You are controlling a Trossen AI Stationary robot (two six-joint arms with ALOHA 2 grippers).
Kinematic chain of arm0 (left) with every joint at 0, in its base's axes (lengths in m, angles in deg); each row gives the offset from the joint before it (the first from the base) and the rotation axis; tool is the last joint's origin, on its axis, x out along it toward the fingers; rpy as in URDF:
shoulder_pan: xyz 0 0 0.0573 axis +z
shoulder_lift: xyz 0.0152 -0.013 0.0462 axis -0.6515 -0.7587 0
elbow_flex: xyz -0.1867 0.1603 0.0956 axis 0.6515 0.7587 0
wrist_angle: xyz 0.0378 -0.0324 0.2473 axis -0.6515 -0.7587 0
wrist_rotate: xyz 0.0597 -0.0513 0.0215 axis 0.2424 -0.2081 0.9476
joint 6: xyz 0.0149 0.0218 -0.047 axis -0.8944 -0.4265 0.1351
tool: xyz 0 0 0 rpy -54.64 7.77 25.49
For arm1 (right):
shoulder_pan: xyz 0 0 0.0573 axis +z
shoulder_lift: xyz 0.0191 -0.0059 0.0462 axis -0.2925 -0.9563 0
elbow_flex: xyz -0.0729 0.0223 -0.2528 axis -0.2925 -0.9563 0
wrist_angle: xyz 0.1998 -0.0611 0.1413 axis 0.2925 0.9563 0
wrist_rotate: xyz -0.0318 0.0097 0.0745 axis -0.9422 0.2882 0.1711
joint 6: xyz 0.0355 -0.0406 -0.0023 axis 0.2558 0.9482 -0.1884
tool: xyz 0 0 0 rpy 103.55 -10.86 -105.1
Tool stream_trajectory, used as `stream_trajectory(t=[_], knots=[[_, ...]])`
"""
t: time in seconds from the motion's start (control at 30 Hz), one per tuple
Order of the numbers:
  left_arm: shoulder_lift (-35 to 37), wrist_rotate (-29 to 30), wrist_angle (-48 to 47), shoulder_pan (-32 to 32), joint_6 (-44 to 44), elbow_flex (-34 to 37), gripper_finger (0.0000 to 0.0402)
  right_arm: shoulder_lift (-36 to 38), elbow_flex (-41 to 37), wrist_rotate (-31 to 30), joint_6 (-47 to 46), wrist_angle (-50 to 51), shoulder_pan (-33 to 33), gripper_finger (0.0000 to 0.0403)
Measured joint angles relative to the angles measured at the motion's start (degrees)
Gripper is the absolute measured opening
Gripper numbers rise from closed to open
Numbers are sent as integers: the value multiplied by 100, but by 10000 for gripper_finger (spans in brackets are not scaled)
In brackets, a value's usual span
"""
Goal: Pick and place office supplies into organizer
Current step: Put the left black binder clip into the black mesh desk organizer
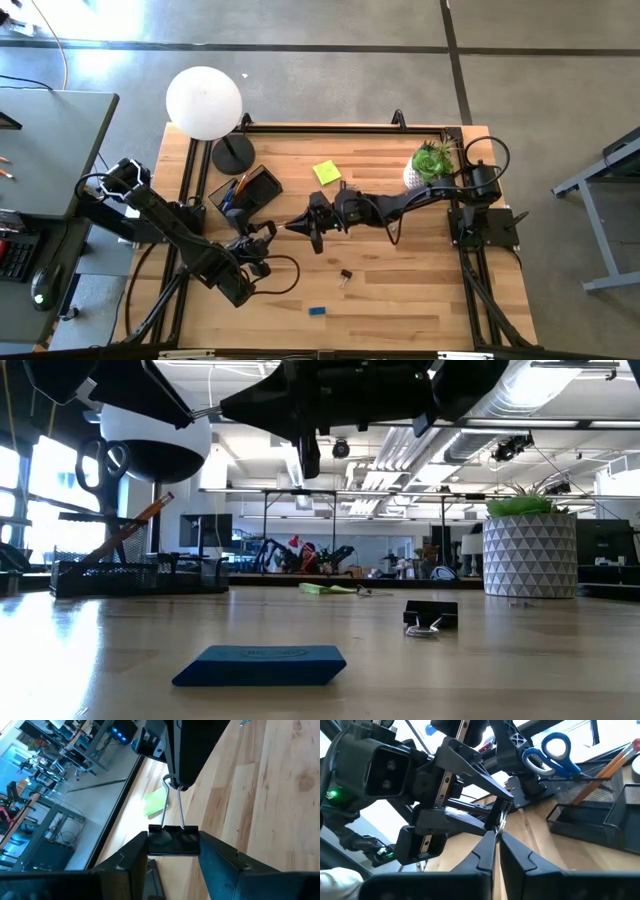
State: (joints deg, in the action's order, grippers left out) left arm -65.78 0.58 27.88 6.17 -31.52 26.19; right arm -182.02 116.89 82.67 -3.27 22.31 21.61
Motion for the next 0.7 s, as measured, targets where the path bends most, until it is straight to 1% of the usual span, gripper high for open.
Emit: stream_trajectory(t=[0.2,0.37,0.43,0.57,0.63,0.7], knots=[[0,-21,-4,0,-1,0,140,0,0,-42,223,0,-4,7],[1,-56,-280,-1,-3,-2,149,0,2,-316,523,127,-4,3],[42,-94,-509,-7,26,-7,161,0,11,-583,634,269,-6,3],[74,-440,-771,-17,84,-212,197,-4,0,-1091,795,603,-89,1],[74,-542,-1039,-53,64,-362,218,-4,0,-1242,827,639,-151,1],[72,-550,-1222,-84,17,-509,238,-12,0,-1269,827,670,-229,1]])
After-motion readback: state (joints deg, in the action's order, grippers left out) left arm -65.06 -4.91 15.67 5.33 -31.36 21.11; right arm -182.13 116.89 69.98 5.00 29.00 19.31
